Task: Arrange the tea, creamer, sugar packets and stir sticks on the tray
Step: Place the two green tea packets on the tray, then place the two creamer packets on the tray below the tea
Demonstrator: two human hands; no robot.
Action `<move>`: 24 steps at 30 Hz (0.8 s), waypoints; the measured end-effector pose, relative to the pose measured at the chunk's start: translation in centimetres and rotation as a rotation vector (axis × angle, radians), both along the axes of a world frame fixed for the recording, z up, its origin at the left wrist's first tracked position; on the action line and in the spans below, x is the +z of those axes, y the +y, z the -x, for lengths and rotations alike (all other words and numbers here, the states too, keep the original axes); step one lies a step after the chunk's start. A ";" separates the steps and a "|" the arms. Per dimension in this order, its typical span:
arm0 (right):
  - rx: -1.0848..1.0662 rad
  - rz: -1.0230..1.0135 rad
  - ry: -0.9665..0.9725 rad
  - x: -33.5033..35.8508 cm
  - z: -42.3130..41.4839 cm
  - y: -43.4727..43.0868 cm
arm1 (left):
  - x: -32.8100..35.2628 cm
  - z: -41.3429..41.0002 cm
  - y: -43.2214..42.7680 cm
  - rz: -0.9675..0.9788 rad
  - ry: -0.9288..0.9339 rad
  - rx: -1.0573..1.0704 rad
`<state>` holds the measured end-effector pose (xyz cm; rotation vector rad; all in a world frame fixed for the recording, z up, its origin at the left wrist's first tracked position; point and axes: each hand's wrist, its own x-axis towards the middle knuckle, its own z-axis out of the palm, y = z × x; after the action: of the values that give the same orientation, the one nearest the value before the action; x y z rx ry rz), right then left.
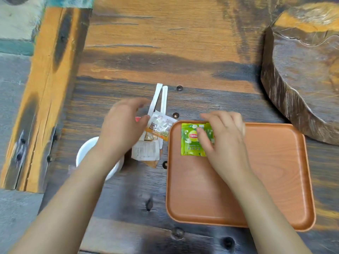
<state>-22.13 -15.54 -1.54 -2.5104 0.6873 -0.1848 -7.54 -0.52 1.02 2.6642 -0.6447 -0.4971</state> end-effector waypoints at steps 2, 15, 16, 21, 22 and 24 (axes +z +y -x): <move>0.113 0.075 0.064 0.5 -2.6 1.2 | -0.3 -2.6 0.7 -0.195 0.103 -0.003; 0.266 0.203 0.276 -2.0 -8.2 6.8 | -3.5 -4.2 0.4 -0.303 0.249 -0.078; 0.270 0.196 0.268 -2.2 -8.2 6.8 | -3.5 -4.3 0.4 -0.311 0.245 -0.081; 0.268 0.111 0.260 -2.5 -8.0 6.4 | -3.4 -4.5 0.2 -0.318 0.221 -0.098; 0.273 0.097 0.257 -2.5 -8.1 6.3 | -3.4 -4.6 0.3 -0.310 0.240 -0.098; 0.287 0.081 0.250 -2.6 -8.2 6.0 | -3.3 -4.7 0.5 -0.275 0.294 -0.083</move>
<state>-13.97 -9.55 -4.10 -2.7017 0.4113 0.2109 -2.84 -0.06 -2.28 2.7386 -0.6368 -1.0454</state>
